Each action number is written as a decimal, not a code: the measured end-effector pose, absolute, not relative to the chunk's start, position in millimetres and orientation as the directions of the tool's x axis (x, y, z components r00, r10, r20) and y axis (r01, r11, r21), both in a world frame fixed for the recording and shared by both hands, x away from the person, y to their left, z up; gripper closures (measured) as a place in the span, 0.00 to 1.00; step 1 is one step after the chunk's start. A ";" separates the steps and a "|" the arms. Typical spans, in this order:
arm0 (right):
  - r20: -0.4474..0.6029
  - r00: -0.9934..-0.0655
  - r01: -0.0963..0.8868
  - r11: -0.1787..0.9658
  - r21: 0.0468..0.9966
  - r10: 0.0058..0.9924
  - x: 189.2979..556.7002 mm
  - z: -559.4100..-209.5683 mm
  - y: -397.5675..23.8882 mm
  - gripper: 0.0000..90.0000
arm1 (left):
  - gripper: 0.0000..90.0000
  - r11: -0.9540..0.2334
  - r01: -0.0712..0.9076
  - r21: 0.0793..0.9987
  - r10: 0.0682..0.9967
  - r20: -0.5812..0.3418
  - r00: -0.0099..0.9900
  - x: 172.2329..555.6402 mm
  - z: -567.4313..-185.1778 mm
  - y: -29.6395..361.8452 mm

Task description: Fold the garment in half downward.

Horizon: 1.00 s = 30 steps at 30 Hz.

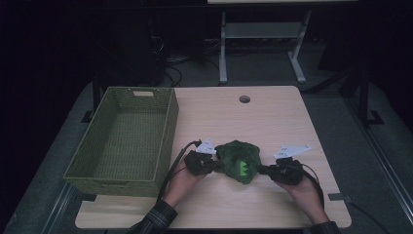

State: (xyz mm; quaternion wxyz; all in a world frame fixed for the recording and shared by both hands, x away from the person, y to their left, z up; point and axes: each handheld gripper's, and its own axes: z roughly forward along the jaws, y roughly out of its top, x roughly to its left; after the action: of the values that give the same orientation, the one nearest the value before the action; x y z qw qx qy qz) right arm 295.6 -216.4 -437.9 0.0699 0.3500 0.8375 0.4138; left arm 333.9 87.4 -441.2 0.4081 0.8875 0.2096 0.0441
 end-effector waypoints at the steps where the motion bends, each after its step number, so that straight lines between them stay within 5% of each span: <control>1: 0.168 -0.725 0.533 0.389 0.751 0.669 301.1 -432.5 -225.0 1.00 | 1.00 -0.572 0.337 0.748 0.403 -0.102 0.909 328.6 -435.4 89.7; 14: 0.154 -0.662 0.562 0.349 0.750 0.734 369.2 -431.9 -228.5 1.00 | 1.00 -0.574 0.334 0.748 0.352 -0.143 0.925 302.3 -427.3 75.7; 23: 0.179 -0.725 0.561 0.418 0.715 0.666 410.6 -436.2 -194.9 1.00 | 1.00 -0.567 0.348 0.746 0.337 -0.176 0.925 303.1 -434.7 58.0; 30: 0.204 -0.750 0.567 0.453 0.689 0.629 410.0 -446.6 -183.4 1.00 | 1.00 -0.601 0.362 0.712 0.364 -0.160 0.918 316.0 -452.2 47.4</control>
State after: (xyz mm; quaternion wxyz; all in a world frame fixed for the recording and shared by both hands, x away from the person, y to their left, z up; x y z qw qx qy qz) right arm 410.0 -183.4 -446.6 0.0402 0.3512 0.8513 0.3878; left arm 316.0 47.4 -452.2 0.3977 0.8948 0.2028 0.0008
